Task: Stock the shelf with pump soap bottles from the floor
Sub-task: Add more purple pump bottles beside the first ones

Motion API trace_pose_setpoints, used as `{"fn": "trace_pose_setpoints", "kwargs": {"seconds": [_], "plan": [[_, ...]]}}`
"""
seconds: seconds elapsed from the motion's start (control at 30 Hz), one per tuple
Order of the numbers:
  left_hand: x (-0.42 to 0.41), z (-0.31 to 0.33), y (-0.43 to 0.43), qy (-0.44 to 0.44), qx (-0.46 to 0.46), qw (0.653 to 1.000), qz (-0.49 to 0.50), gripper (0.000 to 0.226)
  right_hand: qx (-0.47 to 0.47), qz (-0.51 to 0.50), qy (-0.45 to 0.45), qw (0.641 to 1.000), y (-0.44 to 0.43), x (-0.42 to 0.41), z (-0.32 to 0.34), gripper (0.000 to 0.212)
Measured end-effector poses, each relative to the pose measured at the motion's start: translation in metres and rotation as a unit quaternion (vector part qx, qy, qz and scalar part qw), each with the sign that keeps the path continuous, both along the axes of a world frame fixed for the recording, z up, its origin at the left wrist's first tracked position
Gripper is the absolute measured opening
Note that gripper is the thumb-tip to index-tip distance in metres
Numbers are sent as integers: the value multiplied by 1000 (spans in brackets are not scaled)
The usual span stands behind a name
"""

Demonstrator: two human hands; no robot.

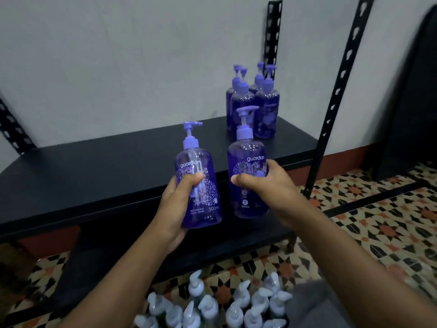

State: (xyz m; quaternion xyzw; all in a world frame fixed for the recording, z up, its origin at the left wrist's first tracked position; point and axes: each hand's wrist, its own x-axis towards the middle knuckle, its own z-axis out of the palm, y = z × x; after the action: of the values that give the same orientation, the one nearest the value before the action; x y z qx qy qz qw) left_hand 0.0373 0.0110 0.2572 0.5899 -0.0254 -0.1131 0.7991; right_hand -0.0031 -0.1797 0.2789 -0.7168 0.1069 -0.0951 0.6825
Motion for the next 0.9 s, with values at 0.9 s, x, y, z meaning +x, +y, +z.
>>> {"fn": "trace_pose_setpoints", "kwargs": {"seconds": [0.9], "plan": [[79, 35, -89, -5, -29, 998, -51, 72, -224, -103, -38, 968, -150, 123, -24, 97]]}}
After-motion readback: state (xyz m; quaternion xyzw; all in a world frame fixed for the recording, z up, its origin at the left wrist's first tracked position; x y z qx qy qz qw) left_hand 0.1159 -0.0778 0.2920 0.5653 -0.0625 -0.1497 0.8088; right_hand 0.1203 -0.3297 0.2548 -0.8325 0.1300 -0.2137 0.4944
